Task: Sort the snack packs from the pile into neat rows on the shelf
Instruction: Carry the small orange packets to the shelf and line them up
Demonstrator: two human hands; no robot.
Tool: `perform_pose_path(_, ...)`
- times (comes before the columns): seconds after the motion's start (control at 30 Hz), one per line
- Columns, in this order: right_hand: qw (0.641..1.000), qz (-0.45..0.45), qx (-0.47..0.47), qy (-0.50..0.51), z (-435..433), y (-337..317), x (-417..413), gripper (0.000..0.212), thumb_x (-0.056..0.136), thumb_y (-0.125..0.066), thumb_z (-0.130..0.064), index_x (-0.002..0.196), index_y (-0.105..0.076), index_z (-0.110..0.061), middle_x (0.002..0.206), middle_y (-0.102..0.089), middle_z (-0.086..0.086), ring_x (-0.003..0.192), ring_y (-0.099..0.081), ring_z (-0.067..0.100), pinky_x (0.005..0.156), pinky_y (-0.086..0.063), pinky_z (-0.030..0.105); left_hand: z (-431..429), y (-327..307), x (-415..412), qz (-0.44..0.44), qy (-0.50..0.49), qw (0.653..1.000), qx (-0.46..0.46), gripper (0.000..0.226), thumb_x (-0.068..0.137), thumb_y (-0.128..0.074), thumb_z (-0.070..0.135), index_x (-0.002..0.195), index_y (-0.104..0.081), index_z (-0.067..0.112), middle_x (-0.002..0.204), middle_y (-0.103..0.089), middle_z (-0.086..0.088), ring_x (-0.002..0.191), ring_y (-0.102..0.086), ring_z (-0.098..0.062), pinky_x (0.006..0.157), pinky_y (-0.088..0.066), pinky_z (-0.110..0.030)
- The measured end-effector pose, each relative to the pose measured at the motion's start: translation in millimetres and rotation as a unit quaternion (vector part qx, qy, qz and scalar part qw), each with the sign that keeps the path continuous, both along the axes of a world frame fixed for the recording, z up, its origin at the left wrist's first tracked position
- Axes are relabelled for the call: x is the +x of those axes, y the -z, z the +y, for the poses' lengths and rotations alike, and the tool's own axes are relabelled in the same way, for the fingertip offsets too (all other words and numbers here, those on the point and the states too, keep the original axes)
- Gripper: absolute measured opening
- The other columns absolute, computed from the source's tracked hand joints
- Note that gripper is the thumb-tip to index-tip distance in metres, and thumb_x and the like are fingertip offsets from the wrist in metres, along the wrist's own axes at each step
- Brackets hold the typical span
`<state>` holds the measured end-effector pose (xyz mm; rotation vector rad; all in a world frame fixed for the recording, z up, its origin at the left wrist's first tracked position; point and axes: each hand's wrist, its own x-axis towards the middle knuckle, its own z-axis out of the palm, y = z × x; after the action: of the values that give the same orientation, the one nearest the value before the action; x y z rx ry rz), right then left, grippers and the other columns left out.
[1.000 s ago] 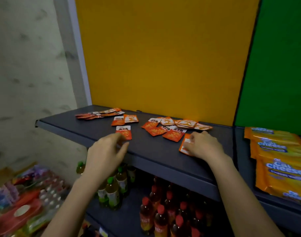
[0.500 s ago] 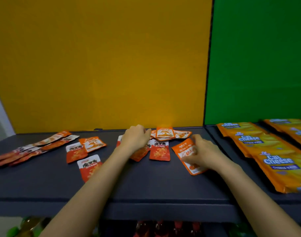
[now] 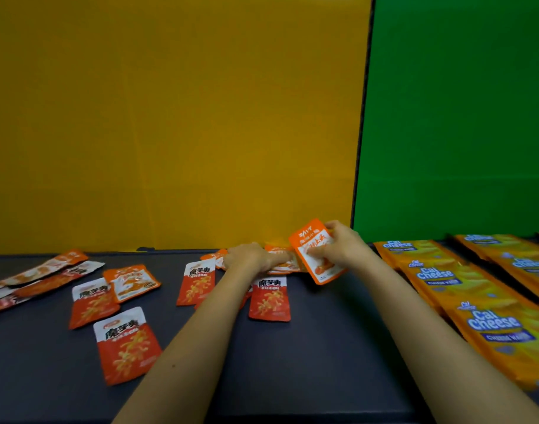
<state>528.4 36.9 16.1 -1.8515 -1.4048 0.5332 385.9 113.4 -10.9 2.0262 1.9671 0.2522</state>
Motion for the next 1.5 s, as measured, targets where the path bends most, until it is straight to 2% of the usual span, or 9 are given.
perform_pose_path(0.23,0.997,0.080,0.007,-0.014,29.7,16.5,4.2,0.040,0.079,-0.070,-0.009,0.116,-0.053,-0.008,0.120,-0.063,0.014,0.105,-0.063,0.030,0.089,-0.051,0.040,8.7,-5.0,7.0,-0.174,0.014,0.984,-0.041,0.070,0.062,-0.078,0.051,0.111,-0.061,0.004,0.118,-0.064,-0.010,0.106,-0.062,-0.029,0.093,-0.051,-0.039)
perform_pose_path(0.37,0.996,0.089,0.014,-0.022,37.3,27.7,3.6,0.019,0.081,-0.067,-0.009,0.075,-0.054,-0.021,0.111,-0.068,0.015,0.099,-0.065,0.031,0.090,-0.051,0.042,3.3,-10.9,9.8,-0.280,0.006,0.959,-0.042,0.029,0.076,-0.074,0.016,0.088,-0.053,0.001,0.086,-0.059,-0.010,0.078,-0.059,-0.023,0.076,-0.049,-0.034)
perform_pose_path(0.47,0.994,0.108,0.020,-0.016,42.1,31.4,2.6,0.022,0.080,-0.067,-0.009,0.069,-0.054,-0.023,0.108,-0.069,0.015,0.098,-0.065,0.031,0.089,-0.052,0.041,3.4,-14.0,9.8,-0.320,-0.011,0.947,-0.028,0.051,0.079,-0.067,0.006,0.119,-0.038,-0.004,0.083,-0.057,-0.012,0.074,-0.057,-0.024,0.067,-0.047,-0.033)
perform_pose_path(0.63,0.994,0.095,-0.016,-0.046,44.7,39.3,-4.4,0.018,0.081,-0.068,-0.012,0.073,-0.054,-0.022,0.108,-0.069,0.012,0.088,-0.065,0.024,0.086,-0.053,0.037,6.5,-21.8,-1.7,-0.388,-0.015,0.922,0.003,0.030,0.087,-0.055,0.002,0.116,-0.046,-0.003,0.115,-0.059,-0.021,0.091,-0.060,-0.027,0.079,-0.049,-0.038)
perform_pose_path(0.73,0.995,0.064,-0.033,-0.065,43.7,40.7,-5.8,0.014,0.081,-0.068,-0.012,0.078,-0.055,-0.017,0.110,-0.068,0.012,0.086,-0.063,0.021,0.076,-0.053,0.032,3.7,-26.1,-9.2,-0.458,-0.003,0.889,0.012,0.017,0.090,-0.051,0.000,0.106,-0.049,0.003,0.093,-0.062,-0.015,0.067,-0.057,-0.023,0.068,-0.050,-0.035)
perform_pose_path(0.83,0.997,0.049,-0.034,-0.054,43.8,39.9,-6.1,0.021,0.080,-0.069,-0.011,0.072,-0.052,-0.020,0.113,-0.067,0.014,0.098,-0.065,0.028,0.089,-0.052,0.040,3.7,-32.2,-16.5,-0.513,-0.012,0.858,0.009,0.021,0.089,-0.052,0.004,0.110,-0.050,0.003,0.072,-0.057,-0.005,0.056,-0.056,-0.015,0.046,-0.046,-0.023)
perform_pose_path(0.97,0.996,0.060,-0.038,-0.047,45.0,39.8,-6.2,0.027,0.077,-0.072,-0.009,0.090,-0.049,-0.014,0.110,-0.065,0.014,0.097,-0.065,0.031,0.090,-0.052,0.044,0.3,-40.1,-30.1,-0.548,-0.027,0.836,0.007,0.011,0.089,-0.053,0.007,0.100,-0.051,0.005,0.072,-0.059,-0.005,0.059,-0.057,-0.017,0.052,-0.046,-0.025)
perform_pose_path(1.23,0.989,0.103,-0.088,-0.065,42.0,31.3,-1.0,0.012,0.079,-0.068,-0.008,0.071,-0.059,-0.009,0.071,-0.065,0.009,0.059,-0.061,0.020,0.063,-0.052,0.030,-12.2,-45.6,-79.6,-0.578,-0.055,0.814,0.007,0.005,0.088,-0.056,0.008,0.083,-0.056,0.007,0.073,-0.062,-0.008,0.050,-0.063,-0.015,0.047,-0.053,-0.024)
perform_pose_path(1.5,0.984,0.174,0.009,-0.040,23.2,14.5,-4.8,0.010,0.084,-0.065,-0.011,0.076,-0.060,-0.016,0.093,-0.066,0.012,0.066,-0.061,0.018,0.068,-0.049,0.028,-50.1,-45.9,-104.0,-0.603,-0.025,0.797,0.026,0.008,0.089,-0.056,0.008,0.085,-0.055,0.015,0.080,-0.065,-0.004,0.061,-0.064,-0.013,0.049,-0.054,-0.024)
